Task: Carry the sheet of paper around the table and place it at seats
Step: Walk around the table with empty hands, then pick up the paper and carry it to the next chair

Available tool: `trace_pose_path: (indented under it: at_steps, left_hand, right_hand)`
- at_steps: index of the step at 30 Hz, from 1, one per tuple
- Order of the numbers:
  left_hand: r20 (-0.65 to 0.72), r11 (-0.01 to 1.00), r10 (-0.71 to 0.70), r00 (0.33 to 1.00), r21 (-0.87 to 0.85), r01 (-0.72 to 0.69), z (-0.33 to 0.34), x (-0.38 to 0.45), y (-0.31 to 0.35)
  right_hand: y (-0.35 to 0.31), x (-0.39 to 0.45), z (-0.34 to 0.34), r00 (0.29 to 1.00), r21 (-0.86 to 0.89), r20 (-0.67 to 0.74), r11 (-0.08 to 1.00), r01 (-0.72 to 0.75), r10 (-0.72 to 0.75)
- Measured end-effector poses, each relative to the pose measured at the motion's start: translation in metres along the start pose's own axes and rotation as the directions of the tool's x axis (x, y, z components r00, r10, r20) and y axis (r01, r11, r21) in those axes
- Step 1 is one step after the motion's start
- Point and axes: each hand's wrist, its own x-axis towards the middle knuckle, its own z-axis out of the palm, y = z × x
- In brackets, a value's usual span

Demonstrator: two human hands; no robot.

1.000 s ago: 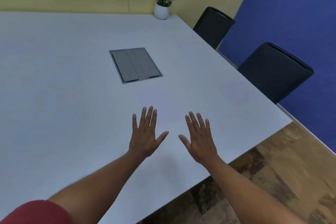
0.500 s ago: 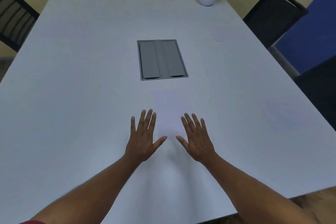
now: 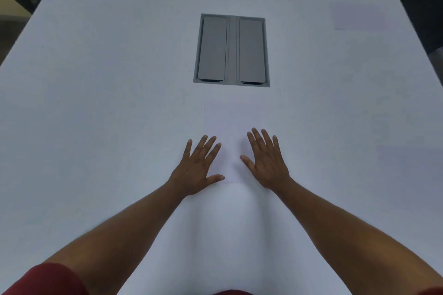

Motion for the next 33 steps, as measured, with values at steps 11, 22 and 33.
trace_pose_path:
  at_steps: [11, 22, 33]
  left_hand:
    - [0.119, 0.998, -0.005, 0.993, -0.068, 0.013, 0.036, 0.006, -0.019]
    - [0.119, 0.993, 0.002, 0.993, -0.117, 0.012, 0.041, 0.01, -0.032]
    - [0.11, 0.992, -0.001, 0.994, -0.129, 0.015, 0.042, 0.009, -0.032]
  right_hand:
    - [0.054, 0.113, 0.017, 0.996, 0.083, 0.042, 0.994, -0.078, 0.075]
    - [0.055, 0.131, 0.045, 0.99, 0.174, 0.016, 0.974, -0.144, 0.144]
    - [0.049, 0.132, 0.041, 0.985, 0.36, -0.027, 0.921, -0.149, 0.17]
